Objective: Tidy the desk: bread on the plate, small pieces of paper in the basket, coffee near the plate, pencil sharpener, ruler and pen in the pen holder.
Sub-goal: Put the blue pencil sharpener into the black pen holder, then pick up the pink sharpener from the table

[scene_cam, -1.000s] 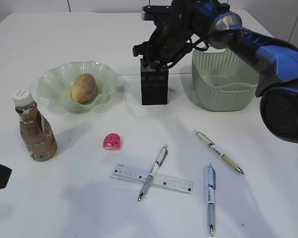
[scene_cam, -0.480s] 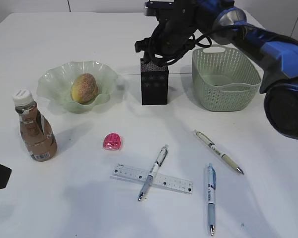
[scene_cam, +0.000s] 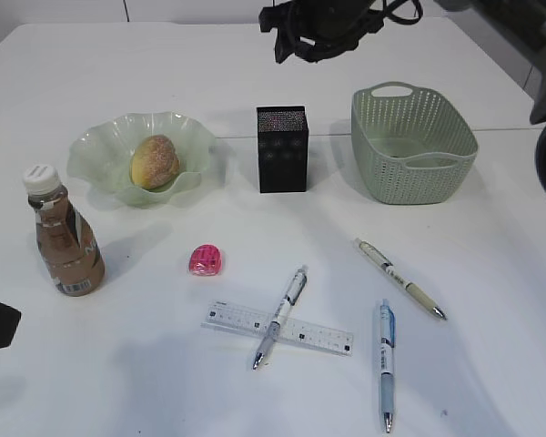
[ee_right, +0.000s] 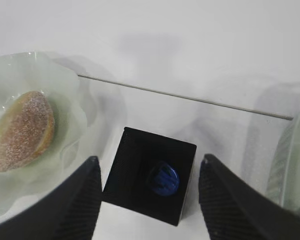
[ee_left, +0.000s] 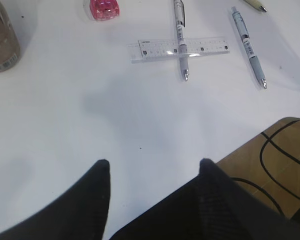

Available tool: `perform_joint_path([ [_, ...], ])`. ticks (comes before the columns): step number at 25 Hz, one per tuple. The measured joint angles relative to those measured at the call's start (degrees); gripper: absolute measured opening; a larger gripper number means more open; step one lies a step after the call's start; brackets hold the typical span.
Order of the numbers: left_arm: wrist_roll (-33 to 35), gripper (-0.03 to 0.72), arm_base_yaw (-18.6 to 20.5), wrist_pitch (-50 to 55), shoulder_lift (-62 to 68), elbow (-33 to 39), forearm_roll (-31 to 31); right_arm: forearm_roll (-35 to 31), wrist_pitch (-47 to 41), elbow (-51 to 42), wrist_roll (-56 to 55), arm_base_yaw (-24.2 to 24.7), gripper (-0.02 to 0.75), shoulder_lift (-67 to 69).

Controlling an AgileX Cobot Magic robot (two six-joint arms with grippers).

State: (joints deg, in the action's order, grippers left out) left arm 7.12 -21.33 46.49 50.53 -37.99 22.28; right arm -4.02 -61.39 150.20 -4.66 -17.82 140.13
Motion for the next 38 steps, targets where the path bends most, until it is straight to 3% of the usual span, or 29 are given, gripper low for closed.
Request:
perform_joint_path([
  [12, 0.0, 0.393, 0.0, 0.9, 0.0, 0.0, 0.0, 0.0, -10.2, 0.1, 0.3, 0.1, 0.479, -10.1],
  [22, 0.0, 0.393, 0.0, 1.7, 0.0, 0.0, 0.0, -3.0, -11.1, 0.1, 0.3, 0.1, 0.479, -19.7],
  [27, 0.0, 0.393, 0.0, 2.0, 0.0, 0.0, 0.0, -4.0, -11.2, -4.4, 0.3, 0.1, 0.479, -27.5],
  [32, 0.0, 0.393, 0.0, 2.4, 0.0, 0.0, 0.0, -4.0, -11.2, -16.1, 2.1, 0.1, 0.479, -36.1],
  [33, 0.0, 0.393, 0.0, 2.4, 0.0, 0.0, 0.0, -3.8, -11.2, -23.4, 3.0, 0.1, 0.479, -39.3],
  [34, 0.0, 0.393, 0.0, 2.4, 0.0, 0.0, 0.0, -3.8, -11.2, -23.4, 3.0, 0.1, 0.479, -39.3],
  [38, 0.0, 0.393, 0.0, 2.4, 0.0, 0.0, 0.0, -3.2, -10.5, -42.4, 4.7, 0.1, 0.479, -48.1],
])
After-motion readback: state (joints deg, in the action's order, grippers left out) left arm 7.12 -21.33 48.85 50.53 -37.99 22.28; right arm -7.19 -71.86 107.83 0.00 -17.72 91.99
